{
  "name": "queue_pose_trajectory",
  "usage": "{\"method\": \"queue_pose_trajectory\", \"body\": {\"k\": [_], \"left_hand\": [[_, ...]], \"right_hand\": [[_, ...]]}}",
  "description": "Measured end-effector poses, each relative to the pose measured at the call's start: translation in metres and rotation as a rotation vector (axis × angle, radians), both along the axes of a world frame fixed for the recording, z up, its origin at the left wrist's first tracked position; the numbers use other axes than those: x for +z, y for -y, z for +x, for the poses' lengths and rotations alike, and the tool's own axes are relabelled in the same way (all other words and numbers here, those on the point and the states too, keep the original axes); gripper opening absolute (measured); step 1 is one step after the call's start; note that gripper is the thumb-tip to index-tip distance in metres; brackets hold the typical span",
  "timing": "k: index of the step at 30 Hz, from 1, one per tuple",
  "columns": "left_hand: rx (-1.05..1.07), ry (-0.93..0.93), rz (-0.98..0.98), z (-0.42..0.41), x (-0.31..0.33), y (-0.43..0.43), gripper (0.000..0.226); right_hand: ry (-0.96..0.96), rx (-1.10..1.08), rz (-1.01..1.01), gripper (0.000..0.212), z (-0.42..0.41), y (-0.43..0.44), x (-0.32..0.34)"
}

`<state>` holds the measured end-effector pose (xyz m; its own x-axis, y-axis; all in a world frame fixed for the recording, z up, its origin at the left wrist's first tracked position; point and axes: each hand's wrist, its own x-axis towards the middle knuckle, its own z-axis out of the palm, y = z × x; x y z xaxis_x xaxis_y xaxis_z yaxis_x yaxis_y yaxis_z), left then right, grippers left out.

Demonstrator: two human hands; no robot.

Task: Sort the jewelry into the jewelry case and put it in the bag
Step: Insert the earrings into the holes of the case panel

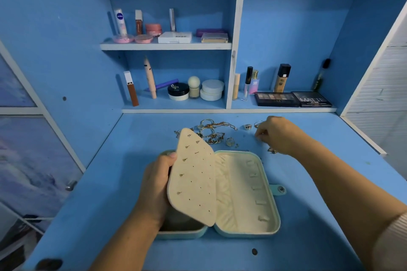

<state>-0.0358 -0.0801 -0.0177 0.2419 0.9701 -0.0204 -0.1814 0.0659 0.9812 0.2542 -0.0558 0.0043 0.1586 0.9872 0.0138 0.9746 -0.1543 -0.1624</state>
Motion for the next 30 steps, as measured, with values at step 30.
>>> {"method": "queue_pose_trajectory", "body": {"k": [30], "left_hand": [[-0.015, 0.031, -0.023, 0.000, 0.009, 0.003, 0.074]], "right_hand": [[0.310, 0.004, -0.191, 0.027, -0.013, -0.040, -0.024]]}}
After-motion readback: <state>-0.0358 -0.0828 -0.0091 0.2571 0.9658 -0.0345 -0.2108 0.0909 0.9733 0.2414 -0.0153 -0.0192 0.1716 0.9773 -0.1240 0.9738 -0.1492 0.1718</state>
